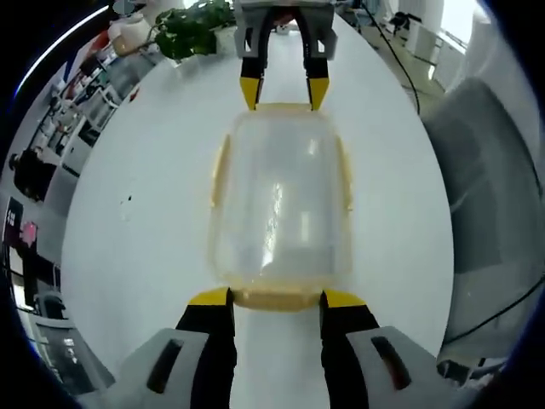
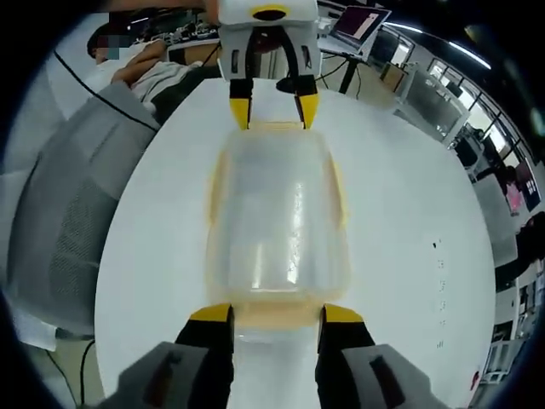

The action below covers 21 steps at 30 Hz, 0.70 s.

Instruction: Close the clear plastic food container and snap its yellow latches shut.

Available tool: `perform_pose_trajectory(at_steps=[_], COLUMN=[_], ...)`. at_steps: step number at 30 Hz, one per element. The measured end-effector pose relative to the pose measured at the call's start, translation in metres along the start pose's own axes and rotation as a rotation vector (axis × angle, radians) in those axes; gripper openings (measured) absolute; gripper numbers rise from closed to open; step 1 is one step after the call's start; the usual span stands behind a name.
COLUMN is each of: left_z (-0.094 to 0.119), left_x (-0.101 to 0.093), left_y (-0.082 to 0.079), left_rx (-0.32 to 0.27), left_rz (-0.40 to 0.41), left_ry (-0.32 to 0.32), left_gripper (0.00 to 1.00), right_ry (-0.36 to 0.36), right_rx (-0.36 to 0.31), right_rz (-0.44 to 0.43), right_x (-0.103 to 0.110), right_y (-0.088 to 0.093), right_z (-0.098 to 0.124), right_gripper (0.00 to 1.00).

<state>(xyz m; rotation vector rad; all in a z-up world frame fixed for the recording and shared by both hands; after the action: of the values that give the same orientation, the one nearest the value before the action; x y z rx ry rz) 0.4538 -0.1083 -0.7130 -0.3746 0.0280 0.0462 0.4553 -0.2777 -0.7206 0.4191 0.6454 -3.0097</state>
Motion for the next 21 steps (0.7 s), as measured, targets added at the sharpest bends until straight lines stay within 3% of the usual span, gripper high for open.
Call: perform_pose_trajectory(at_steps=[21], left_z=[-0.012], left_x=[0.001], left_y=[-0.024], left_rx=[-0.022], left_rz=[0.003], left_ry=[0.041], left_gripper=[0.37], right_ry=[-0.037], right_rx=[0.001], right_rz=[-0.025], right_x=[-0.003], right_y=[0.026], right_z=[0.009], right_gripper=[0.35])
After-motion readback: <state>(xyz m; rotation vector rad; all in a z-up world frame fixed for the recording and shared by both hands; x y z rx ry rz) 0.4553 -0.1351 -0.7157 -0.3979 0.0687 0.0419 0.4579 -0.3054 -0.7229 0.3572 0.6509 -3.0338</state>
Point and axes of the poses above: the point that each gripper's makers call its tool centre point, and the gripper's own axes: z roughly backward along the fingers, x roughly to its left, y roughly out of its underside, the point moved 1 cm from there along z, roughly backward along the fingers, and after that the axes turned 11 degrees about y, right-handed, at the moved point
